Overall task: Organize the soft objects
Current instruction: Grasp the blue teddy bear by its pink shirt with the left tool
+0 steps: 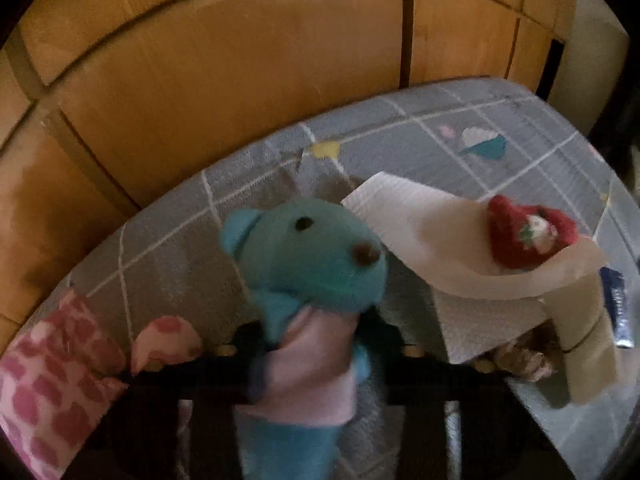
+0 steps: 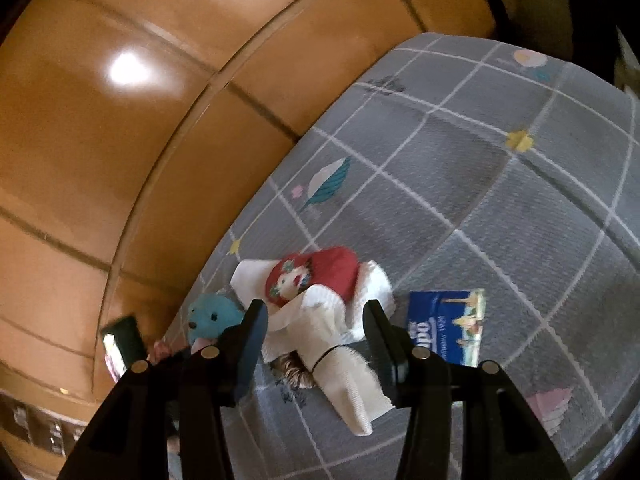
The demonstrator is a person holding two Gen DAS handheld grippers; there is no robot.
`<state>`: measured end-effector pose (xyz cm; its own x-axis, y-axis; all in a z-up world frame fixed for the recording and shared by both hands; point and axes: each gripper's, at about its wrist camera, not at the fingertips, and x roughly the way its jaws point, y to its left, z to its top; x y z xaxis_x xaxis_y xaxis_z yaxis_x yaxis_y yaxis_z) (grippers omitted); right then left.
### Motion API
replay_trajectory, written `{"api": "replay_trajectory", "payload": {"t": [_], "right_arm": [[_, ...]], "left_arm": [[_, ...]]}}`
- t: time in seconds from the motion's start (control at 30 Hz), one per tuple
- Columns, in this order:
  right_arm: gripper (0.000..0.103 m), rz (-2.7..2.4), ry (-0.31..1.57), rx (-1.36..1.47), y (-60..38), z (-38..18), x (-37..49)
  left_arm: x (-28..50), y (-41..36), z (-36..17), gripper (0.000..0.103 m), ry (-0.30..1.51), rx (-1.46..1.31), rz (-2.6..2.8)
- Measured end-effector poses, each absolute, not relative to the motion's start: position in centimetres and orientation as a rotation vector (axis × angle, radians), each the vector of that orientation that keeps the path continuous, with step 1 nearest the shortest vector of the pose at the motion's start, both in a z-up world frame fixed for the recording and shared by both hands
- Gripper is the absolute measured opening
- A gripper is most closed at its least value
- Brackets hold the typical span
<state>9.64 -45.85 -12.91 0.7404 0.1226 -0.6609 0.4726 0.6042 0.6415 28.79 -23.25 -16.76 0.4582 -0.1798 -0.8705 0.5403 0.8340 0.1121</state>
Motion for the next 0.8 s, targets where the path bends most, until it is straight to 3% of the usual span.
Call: {"api": "replay_trajectory", "payload": {"t": [0.43, 0.8], "right_arm": [[0.050, -0.221, 0.773, 0.947, -46.2, -14.1, 10.2], [0.051, -0.178, 0.966, 0.650, -41.6, -14.9, 13.4]], "left_arm": [[21.3, -19.8, -11.9, 0.032, 0.965, 0.166, -0.461], [13.4, -16.2, -14.4, 0.032, 1.044, 0.106, -0.465]]}}
